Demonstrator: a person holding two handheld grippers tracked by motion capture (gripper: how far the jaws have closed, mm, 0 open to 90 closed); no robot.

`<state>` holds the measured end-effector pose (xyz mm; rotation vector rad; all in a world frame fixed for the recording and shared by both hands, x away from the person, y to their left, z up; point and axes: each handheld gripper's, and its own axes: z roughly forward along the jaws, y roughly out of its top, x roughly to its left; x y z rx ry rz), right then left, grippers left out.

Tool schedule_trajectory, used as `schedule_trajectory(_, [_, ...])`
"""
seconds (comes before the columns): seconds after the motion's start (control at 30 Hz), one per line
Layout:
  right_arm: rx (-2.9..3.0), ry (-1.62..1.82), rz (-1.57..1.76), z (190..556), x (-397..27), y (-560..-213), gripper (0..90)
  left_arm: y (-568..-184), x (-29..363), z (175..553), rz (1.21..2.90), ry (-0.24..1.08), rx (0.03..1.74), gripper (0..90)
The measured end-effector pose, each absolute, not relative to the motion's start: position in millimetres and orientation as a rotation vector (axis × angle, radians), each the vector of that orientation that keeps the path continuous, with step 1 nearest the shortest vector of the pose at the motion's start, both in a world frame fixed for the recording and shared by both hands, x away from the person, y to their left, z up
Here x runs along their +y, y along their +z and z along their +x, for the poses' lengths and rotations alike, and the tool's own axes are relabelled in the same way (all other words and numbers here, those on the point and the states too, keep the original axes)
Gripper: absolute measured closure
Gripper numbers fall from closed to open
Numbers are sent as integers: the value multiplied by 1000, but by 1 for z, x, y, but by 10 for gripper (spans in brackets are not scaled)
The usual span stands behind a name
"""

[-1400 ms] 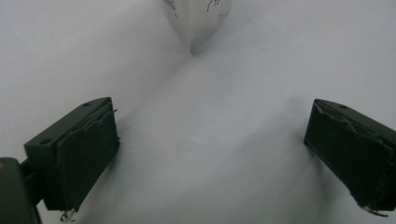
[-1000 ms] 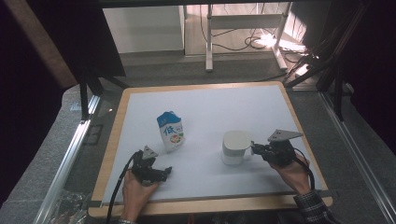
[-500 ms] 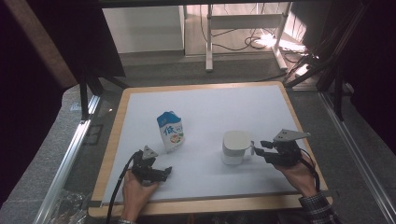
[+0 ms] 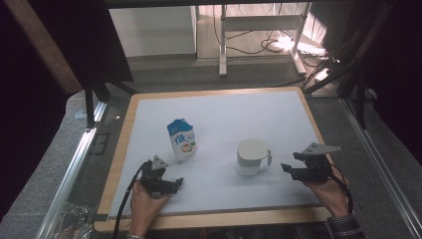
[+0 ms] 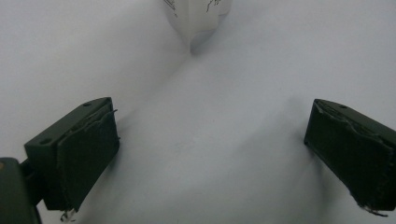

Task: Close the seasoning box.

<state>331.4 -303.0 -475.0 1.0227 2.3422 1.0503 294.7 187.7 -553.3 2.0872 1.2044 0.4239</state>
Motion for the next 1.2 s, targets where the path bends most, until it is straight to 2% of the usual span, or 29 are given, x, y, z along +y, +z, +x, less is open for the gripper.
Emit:
schedule_trajectory(0.7, [2354,986,1108,335,-297,-524,315,-553,188,295,2086,424,1204,25])
schedule_trajectory(1.2, [2328,999,1081,331,-296,-529,289,-554,187,294,2086,424,1204,24])
